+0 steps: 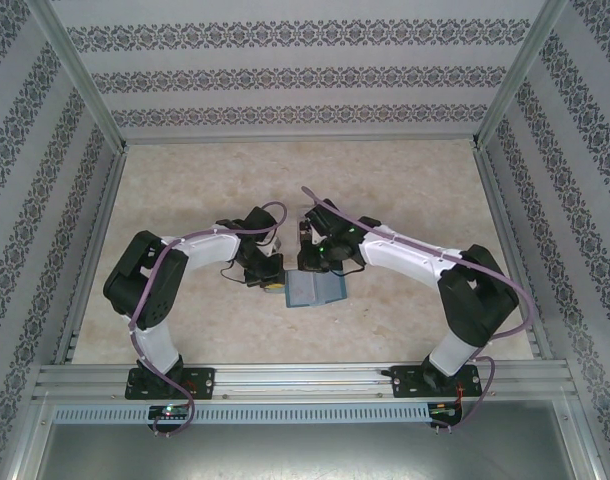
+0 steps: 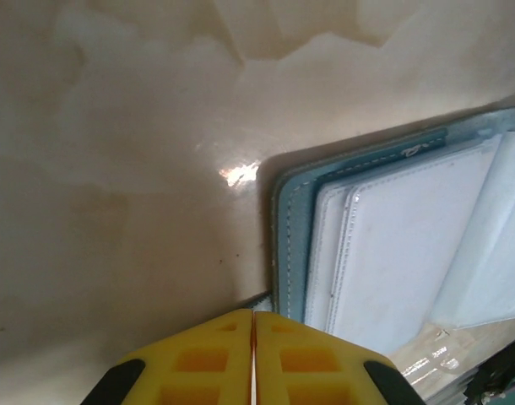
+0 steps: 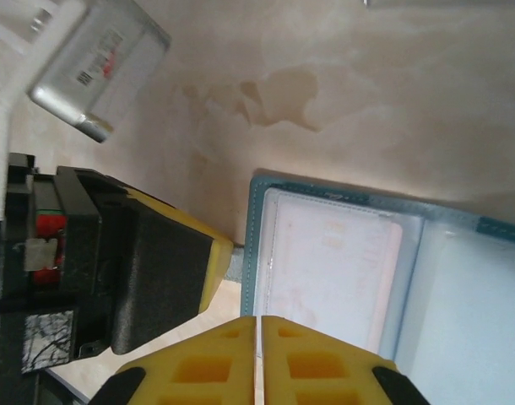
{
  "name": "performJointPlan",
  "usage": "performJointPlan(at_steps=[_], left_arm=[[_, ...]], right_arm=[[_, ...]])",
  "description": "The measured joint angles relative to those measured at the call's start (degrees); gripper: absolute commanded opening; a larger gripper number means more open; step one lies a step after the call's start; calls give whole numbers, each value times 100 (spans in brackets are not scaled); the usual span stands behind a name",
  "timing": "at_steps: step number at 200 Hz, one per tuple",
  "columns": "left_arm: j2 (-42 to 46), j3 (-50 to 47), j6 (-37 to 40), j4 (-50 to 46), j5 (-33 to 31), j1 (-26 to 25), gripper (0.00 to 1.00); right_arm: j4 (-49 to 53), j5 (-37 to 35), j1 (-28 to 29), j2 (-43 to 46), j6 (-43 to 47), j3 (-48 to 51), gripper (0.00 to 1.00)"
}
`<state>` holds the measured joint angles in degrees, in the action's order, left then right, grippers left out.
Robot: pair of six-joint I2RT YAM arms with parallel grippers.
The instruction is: Take the credit cards out of the card holder
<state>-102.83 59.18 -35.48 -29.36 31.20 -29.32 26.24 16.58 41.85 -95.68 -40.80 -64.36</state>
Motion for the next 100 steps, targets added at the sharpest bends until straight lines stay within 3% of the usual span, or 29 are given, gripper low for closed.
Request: performJointPlan(at_steps=[100], left_arm=[[-44,-44,44,4,-31,0,8]], right_arm=[[-96,188,297,-656,-402,-42,24]])
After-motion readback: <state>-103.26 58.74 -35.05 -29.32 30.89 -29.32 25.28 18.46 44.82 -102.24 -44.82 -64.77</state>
